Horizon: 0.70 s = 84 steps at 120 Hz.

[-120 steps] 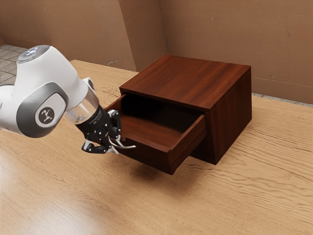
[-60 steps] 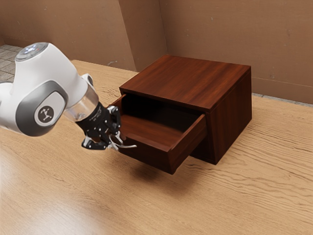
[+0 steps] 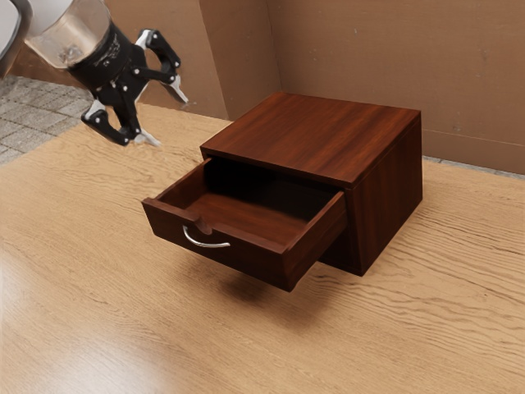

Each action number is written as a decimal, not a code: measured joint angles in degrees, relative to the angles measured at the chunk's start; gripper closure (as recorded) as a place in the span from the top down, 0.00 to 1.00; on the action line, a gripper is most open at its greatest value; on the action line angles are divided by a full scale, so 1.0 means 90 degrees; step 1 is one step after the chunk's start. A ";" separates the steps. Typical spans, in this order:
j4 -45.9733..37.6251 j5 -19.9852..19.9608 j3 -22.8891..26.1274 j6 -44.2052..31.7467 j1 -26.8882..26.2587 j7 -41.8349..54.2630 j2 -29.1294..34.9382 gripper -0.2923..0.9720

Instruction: Pull the drawer handle with one arm to open the drawer

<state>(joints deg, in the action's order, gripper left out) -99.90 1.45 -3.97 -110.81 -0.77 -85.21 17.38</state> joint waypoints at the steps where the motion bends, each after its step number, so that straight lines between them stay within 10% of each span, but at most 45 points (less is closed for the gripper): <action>1: 0.0184 -0.0005 0.0000 0.0129 -0.0026 -0.0001 -0.0038 0.58; 34: 0.1415 -0.0306 -0.0105 0.2887 -0.0460 -0.0044 -0.0387 0.72; 84: 0.0606 0.0078 -0.0125 0.3306 -0.0636 -0.0194 -0.0352 0.76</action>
<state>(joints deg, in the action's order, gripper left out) -94.45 2.16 -5.10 -81.05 -6.50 -86.95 14.21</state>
